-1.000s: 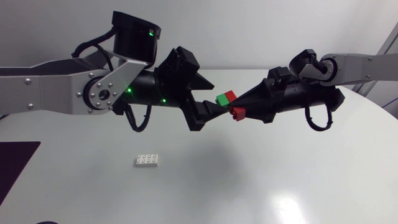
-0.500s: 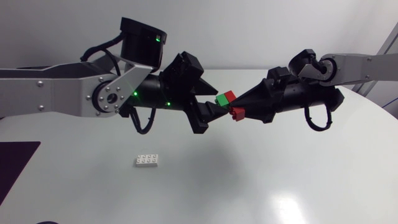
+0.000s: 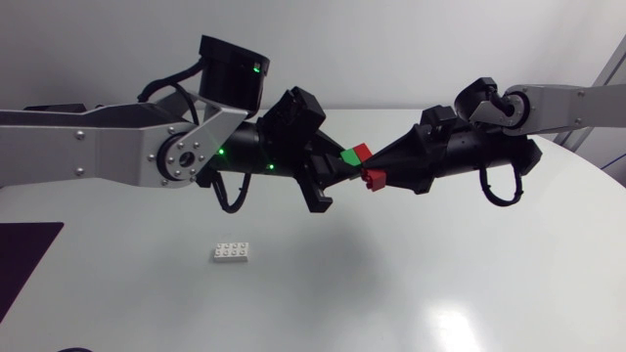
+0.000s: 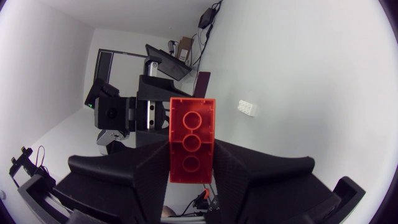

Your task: Separate the duplo bricks

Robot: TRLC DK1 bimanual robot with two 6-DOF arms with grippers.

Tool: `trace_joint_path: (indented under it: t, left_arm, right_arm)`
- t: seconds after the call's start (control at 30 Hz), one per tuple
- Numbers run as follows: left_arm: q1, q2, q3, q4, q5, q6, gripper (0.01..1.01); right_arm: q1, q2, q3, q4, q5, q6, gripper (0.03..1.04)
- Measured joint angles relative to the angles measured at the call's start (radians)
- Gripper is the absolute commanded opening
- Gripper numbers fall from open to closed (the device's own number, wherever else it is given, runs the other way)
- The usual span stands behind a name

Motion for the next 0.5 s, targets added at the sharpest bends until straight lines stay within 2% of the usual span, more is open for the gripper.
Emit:
trace_joint_path:
  t: [0.5]
  left_arm:
    - [-0.012,0.0,0.0,0.003,-0.008,0.008,0.29]
  right_arm:
    - [-0.012,0.0,0.0,-0.007,-0.003,-0.018,0.2]
